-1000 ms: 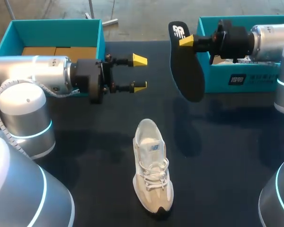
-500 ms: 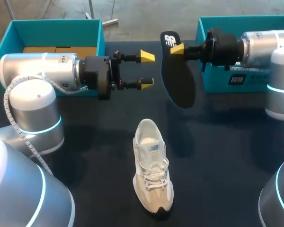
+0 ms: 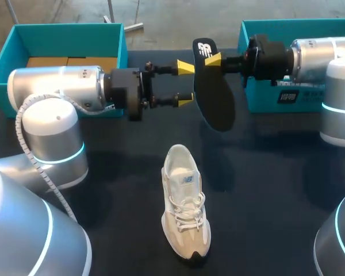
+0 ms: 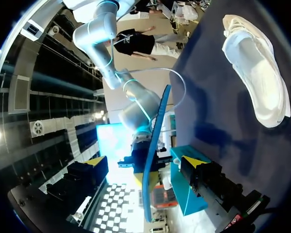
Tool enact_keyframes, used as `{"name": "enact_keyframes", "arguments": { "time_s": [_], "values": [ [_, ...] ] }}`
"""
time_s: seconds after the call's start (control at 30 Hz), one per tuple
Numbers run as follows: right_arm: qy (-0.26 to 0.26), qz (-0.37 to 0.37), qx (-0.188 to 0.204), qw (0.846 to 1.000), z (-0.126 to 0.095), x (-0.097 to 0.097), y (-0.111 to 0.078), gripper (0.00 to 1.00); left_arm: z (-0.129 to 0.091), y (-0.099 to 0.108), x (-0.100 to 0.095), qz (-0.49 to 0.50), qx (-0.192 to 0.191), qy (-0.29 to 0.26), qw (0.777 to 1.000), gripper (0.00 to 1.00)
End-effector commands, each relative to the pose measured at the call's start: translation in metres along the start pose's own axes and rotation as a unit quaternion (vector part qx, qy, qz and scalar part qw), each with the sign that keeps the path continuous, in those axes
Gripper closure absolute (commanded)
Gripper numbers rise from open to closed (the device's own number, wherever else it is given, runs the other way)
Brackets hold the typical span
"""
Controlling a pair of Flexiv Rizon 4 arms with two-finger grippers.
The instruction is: Take the shoe out of the shoebox, open the shoe tongue, remove and reinsert the insole, then place the shoe into the shoebox
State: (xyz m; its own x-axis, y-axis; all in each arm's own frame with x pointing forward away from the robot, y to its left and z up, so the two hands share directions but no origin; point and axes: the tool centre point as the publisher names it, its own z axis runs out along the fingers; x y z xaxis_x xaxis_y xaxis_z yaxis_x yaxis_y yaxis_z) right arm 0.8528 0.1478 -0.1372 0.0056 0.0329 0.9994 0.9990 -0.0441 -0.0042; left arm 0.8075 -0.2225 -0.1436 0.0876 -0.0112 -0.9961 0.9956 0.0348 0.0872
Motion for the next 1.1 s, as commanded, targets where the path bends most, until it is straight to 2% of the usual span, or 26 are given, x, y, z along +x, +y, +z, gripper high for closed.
{"name": "enact_keyframes", "arguments": {
  "time_s": [0.03,0.1,0.17,0.2,0.33,0.37,0.6,1.1],
  "values": [
    [0.000,0.000,0.000,1.000,0.001,0.000,0.000,1.00,0.016,0.004,0.002,0.001,-0.006,-0.001,1.000,0.06],
    [0.000,0.000,0.000,1.000,0.001,0.000,0.000,1.00,0.019,0.004,0.002,0.001,-0.008,0.000,1.000,0.17],
    [0.000,0.000,0.000,1.000,0.001,0.000,0.000,1.00,0.021,0.004,0.001,-0.001,-0.009,-0.001,1.000,0.23],
    [0.000,0.000,0.000,1.000,0.001,0.000,0.000,1.00,0.022,0.004,0.001,-0.002,-0.009,-0.001,1.000,0.33],
    [0.000,0.000,0.000,1.000,0.001,0.000,0.000,1.00,0.026,0.003,0.002,-0.004,-0.009,-0.001,1.000,0.44],
    [0.000,0.000,0.000,1.000,0.001,0.000,0.000,1.00,0.027,0.002,0.002,-0.005,-0.009,-0.002,1.000,0.51],
    [0.000,0.000,0.000,1.000,0.001,0.000,0.000,1.00,0.029,0.003,-0.003,-0.002,-0.017,-0.006,1.000,0.62],
    [0.000,0.000,0.000,1.000,0.001,0.000,0.000,1.00,0.030,0.003,-0.005,0.005,-0.023,-0.005,1.000,0.75]
  ]
}}
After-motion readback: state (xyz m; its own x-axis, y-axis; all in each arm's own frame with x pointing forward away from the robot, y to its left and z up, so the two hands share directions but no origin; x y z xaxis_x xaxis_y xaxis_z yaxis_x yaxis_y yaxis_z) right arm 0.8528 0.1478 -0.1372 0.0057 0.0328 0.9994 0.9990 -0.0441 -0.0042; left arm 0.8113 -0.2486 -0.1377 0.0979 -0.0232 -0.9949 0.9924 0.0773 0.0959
